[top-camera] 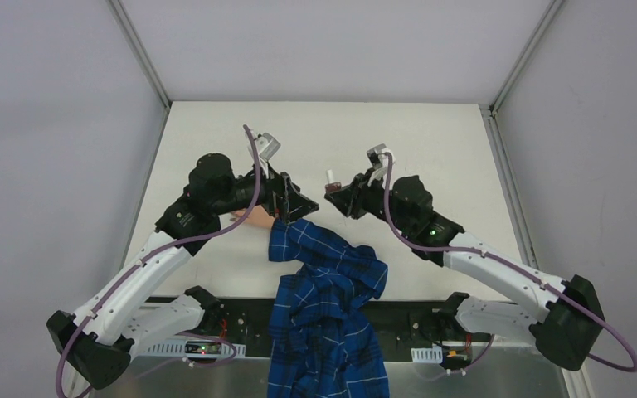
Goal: Paint the nails
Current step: Unscrew the nail polish bottle.
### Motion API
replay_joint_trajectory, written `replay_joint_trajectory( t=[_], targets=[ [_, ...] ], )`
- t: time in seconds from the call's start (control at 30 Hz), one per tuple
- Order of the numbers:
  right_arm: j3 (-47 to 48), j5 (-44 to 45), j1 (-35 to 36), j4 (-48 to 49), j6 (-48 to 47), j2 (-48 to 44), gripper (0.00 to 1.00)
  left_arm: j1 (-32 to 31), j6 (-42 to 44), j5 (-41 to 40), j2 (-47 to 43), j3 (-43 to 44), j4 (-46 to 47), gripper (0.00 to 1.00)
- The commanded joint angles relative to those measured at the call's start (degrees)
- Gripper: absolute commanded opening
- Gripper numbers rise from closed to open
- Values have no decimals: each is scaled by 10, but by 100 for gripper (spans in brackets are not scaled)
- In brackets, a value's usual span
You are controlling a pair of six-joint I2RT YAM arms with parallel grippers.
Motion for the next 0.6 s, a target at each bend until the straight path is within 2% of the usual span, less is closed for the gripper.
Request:
replay_joint_trajectory(
  t=[0.0, 0.2, 0.4, 0.57],
  targets=[
    [-31, -200, 1, -5, 44, -63, 0, -2, 31, 113, 7, 30, 8, 97],
    [-60, -343, -2, 25, 83, -119, 0, -2, 20, 171, 3, 28, 34, 99],
    [-66, -412, -1, 49, 97, -133, 0, -5, 2, 258, 4, 27, 65, 99],
    [-57, -452, -2, 63, 109, -128, 0, -14, -5, 303, 15, 34, 65, 89]
  ],
)
